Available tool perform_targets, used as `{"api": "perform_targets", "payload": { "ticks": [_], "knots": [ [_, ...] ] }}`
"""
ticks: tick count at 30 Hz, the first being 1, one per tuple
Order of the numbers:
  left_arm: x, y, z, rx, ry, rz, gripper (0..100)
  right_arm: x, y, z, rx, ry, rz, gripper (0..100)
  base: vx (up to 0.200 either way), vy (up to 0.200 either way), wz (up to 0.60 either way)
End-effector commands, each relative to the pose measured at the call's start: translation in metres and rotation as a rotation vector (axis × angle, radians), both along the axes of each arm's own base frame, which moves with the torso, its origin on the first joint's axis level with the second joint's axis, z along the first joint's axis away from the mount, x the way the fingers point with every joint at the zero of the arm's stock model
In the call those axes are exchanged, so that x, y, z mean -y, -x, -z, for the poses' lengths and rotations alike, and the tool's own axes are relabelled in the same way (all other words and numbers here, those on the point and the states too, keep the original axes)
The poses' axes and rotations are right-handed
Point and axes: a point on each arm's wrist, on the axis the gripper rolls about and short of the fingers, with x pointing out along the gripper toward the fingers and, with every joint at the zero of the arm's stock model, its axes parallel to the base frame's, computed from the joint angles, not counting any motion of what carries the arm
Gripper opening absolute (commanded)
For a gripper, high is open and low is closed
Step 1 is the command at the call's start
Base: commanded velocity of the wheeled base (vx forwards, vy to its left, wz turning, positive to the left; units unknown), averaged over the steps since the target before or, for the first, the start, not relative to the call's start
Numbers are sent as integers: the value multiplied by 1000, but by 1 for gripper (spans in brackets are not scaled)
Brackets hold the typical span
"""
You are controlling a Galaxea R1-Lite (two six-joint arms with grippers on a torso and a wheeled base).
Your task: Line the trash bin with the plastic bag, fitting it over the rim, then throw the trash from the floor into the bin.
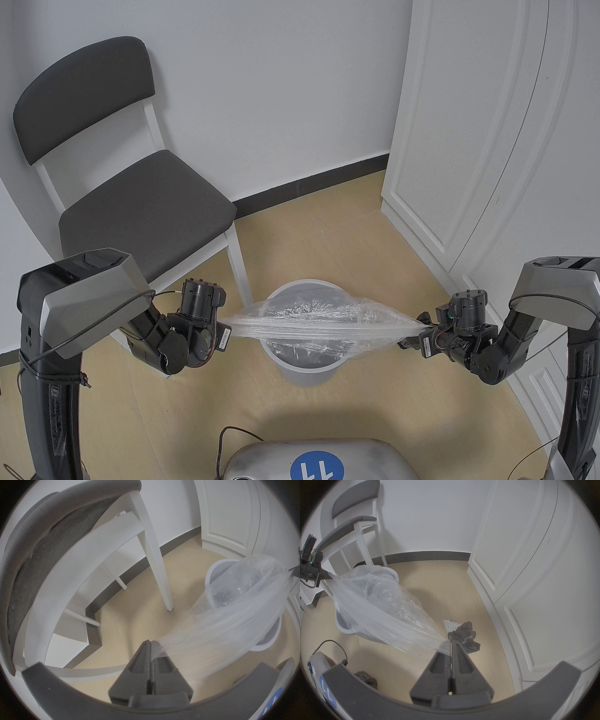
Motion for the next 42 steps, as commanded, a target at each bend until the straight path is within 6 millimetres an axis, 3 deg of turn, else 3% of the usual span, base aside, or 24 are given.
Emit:
{"api": "perform_targets", "payload": {
  "ticks": [1, 11, 19, 20, 26, 31, 36, 39, 42],
  "knots": [
    [12, 15, -9, 21, 24, 64, 0, -8, 6, -1, 16, -15, -39, 0, 0, 0, 0],
    [28, 25, -14, 107, 66, 123, 0, -17, 16, -1, 33, -20, -75, 0, 0, 0, 0],
    [25, 20, -14, 112, 78, 120, 0, -15, 15, 1, 25, -14, -69, 0, 0, 0, 0],
    [24, 20, -14, 111, 80, 120, 0, -14, 15, 1, 25, -12, -68, 100, 0, 0, 0],
    [22, 19, -15, 115, 83, 117, 0, -7, 19, -11, 42, -66, -126, 100, 0, 0, 0],
    [21, 17, -16, 139, 91, 116, 0, 8, 31, -31, 36, -145, -225, 100, 0, 0, 0],
    [20, 16, -15, 140, 90, 110, 0, 28, 32, -38, 21, -229, -306, 100, 0, 0, 0],
    [20, 16, -15, 143, 92, 110, 0, 24, 32, -40, 26, -245, -335, 100, 0, 0, 0],
    [20, 16, -15, 143, 92, 110, 0, 6, 36, -41, 28, -240, -361, 100, 0, 0, 0]
  ]
}}
